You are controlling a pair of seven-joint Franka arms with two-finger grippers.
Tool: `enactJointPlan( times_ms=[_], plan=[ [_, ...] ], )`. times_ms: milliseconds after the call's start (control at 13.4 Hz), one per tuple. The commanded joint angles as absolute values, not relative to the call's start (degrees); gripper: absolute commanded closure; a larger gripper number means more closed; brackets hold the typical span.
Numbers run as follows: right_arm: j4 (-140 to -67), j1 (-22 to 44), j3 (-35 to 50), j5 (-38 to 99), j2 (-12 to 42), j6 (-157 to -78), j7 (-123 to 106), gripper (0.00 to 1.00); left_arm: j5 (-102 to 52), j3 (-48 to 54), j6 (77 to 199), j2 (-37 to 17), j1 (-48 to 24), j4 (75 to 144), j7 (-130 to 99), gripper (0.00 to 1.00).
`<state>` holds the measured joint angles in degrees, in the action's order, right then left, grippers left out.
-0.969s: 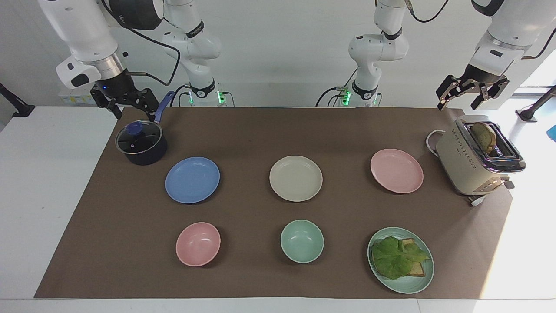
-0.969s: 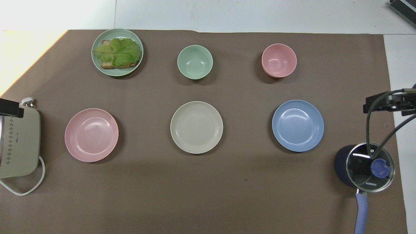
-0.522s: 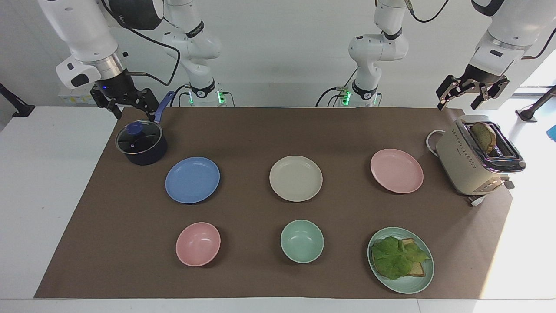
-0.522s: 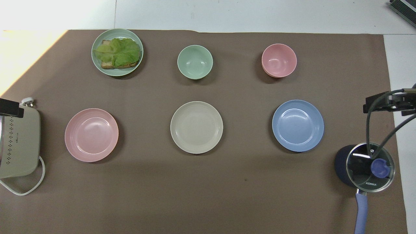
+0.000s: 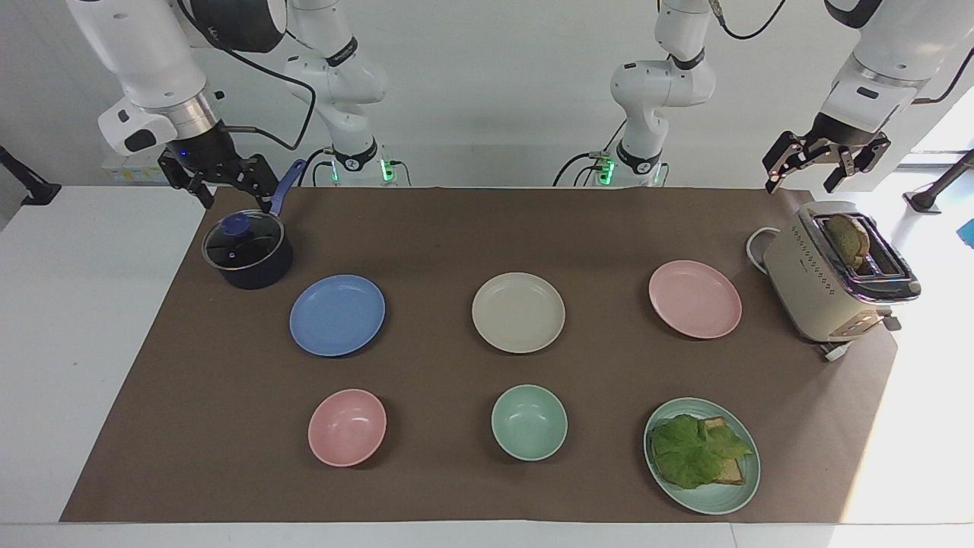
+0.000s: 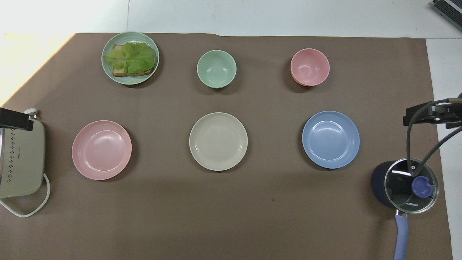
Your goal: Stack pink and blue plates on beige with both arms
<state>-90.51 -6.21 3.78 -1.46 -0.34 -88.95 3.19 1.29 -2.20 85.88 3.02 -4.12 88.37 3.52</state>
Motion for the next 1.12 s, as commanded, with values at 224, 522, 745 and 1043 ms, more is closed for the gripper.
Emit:
enactJointPlan(
  times_ms=[224, 522, 745, 1043],
  plan=[
    [-90.6, -6.4, 4.0, -1.5, -0.9, -88.9, 3.7, 0.0, 1.4, -3.0, 86.5, 4.0, -3.4, 90.9, 1.7, 0.0],
    [-90.6, -6.4, 4.0, -1.5, -0.9, -88.9, 3.7, 0.0, 1.4, -3.1, 104.9, 4.9, -0.8, 111.8, 0.8, 0.0],
    [-90.6, -6.4, 4.0, -1.5, -0.9, -88.9, 3.8, 0.0, 1.4, -3.0, 109.5, 2.1, 0.7, 115.7, 0.8, 0.0],
    [-90.6, -6.4, 3.8, -1.5, -0.9, -88.7, 3.8, 0.0, 1.4, -3.0, 113.4, -3.8, 0.7, 117.6, 0.9, 0.0]
  ],
)
